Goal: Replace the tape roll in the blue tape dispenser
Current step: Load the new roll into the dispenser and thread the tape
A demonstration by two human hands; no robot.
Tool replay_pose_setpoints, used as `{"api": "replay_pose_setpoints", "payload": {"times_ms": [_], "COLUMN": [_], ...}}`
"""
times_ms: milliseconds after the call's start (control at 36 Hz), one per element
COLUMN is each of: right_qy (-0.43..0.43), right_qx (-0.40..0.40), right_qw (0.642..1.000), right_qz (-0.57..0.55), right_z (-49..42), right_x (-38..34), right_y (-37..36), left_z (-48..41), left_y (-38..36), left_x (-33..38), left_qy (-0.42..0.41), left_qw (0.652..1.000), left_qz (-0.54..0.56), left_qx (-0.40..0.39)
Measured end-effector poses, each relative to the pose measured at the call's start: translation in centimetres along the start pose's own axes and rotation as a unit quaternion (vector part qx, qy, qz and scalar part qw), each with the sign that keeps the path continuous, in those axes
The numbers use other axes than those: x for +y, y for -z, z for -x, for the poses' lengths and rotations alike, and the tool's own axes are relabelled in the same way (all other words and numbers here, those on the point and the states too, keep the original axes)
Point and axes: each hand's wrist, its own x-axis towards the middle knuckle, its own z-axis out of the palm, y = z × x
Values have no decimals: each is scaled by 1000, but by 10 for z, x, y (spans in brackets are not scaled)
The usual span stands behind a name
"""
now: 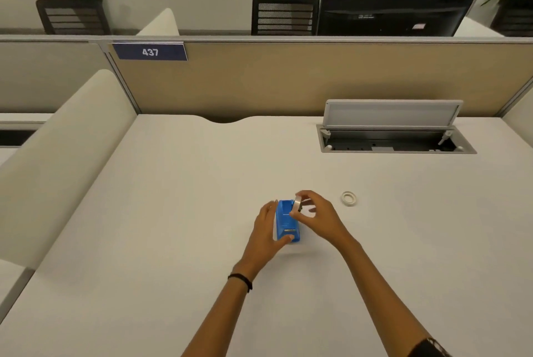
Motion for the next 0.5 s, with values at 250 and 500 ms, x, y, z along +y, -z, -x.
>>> {"api": "replay_pose_setpoints", "payload": {"times_ms": [250, 500], "right_qy": [14, 17], "right_qx": [-99, -118], "right_qw": [992, 989], "right_qz": [80, 83], "right_z": [-33, -40], "right_x": [10, 14], "right_y": [-5, -6], "left_z": [-36, -37], "left_y": [-3, 0], "left_x": [-15, -17], "left_qy": [25, 26], "left_qw": [995, 995], "left_qz": [26, 63], "left_qx": [-98, -75]}}
